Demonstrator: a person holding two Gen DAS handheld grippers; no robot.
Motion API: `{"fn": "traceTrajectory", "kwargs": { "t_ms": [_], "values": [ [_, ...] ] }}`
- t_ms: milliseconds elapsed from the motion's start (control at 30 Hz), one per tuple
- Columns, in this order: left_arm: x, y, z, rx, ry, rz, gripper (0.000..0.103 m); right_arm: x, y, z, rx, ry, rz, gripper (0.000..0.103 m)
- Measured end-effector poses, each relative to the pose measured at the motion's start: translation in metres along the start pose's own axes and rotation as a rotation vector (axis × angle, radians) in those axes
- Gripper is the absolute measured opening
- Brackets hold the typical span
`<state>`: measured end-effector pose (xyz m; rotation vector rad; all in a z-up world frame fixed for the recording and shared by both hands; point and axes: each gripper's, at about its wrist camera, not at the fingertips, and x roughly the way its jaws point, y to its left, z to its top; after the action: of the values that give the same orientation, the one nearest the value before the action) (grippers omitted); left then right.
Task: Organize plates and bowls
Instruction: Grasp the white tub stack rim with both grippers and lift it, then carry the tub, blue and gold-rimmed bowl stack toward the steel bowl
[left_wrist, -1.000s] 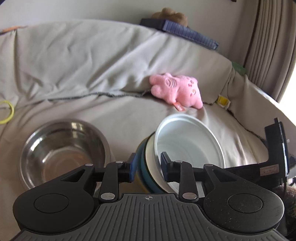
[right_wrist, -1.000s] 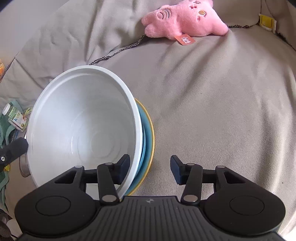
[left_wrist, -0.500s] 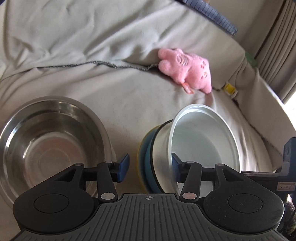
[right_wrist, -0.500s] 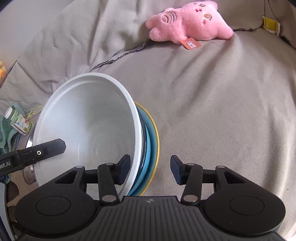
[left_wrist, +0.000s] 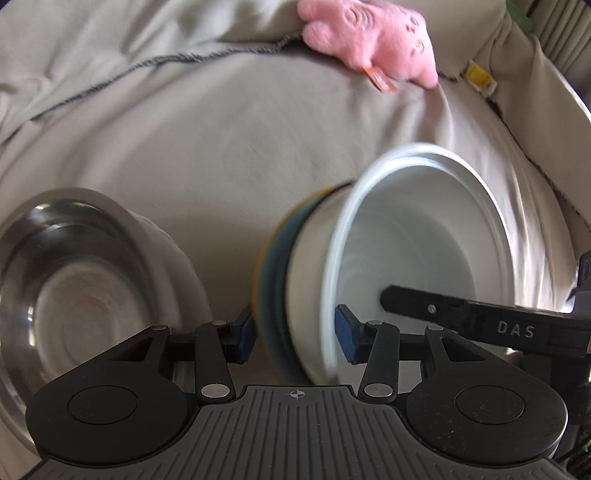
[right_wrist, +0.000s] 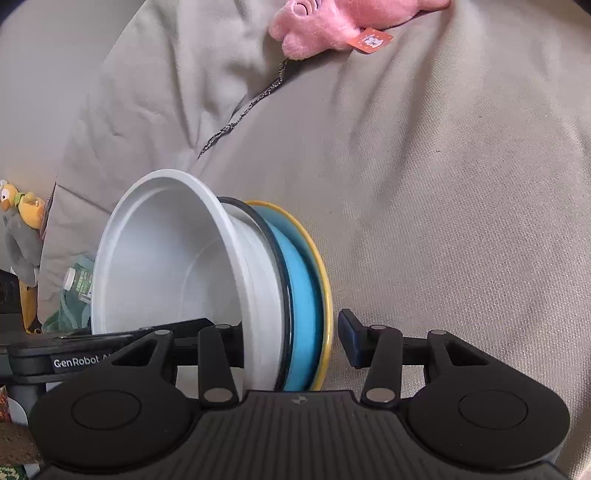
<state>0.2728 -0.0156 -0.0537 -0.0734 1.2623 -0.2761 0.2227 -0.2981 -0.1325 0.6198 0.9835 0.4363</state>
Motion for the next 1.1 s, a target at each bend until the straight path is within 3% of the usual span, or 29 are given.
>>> {"fn": "traceTrajectory", "kwargs": {
  "t_ms": [100, 433, 567, 700, 800, 867, 1100],
  "values": [
    [0.001, -0.01, 0.003, 0.014, 0.025, 0.03, 0.06, -0.003, -0.002, -0.004, 0.004, -0.011, -0.009, 0.045],
    [0.0, -0.036, 0.014, 0.072, 0.106, 0.14, 0.054, -0.003, -0.024, -0.013, 0.104, 0.001, 0.094, 0.045],
    [0.001, -0.034, 0.018, 0.043, 0.107, 0.135, 0.054, -0.004, -0.019, -0.017, 0.079, -0.018, 0.073, 0.045],
    [0.001, -0.043, 0.021, 0.12, 0.127, 0.139, 0.052, -0.011, -0.008, -0.02, 0.028, -0.057, 0.028, 0.045],
    [0.0, -0.051, 0.019, 0.151, 0.131, 0.151, 0.052, -0.011, -0.008, -0.018, 0.031, -0.058, 0.028, 0.055],
    [0.001, -0.052, 0.019, 0.161, 0.129, 0.158, 0.052, -0.012, -0.01, -0.017, 0.043, -0.066, 0.035, 0.055],
    [0.011, -0.041, 0.022, 0.094, 0.163, 0.175, 0.055, -0.016, -0.013, -0.025, 0.035, -0.061, 0.052, 0.054]
  ]
}}
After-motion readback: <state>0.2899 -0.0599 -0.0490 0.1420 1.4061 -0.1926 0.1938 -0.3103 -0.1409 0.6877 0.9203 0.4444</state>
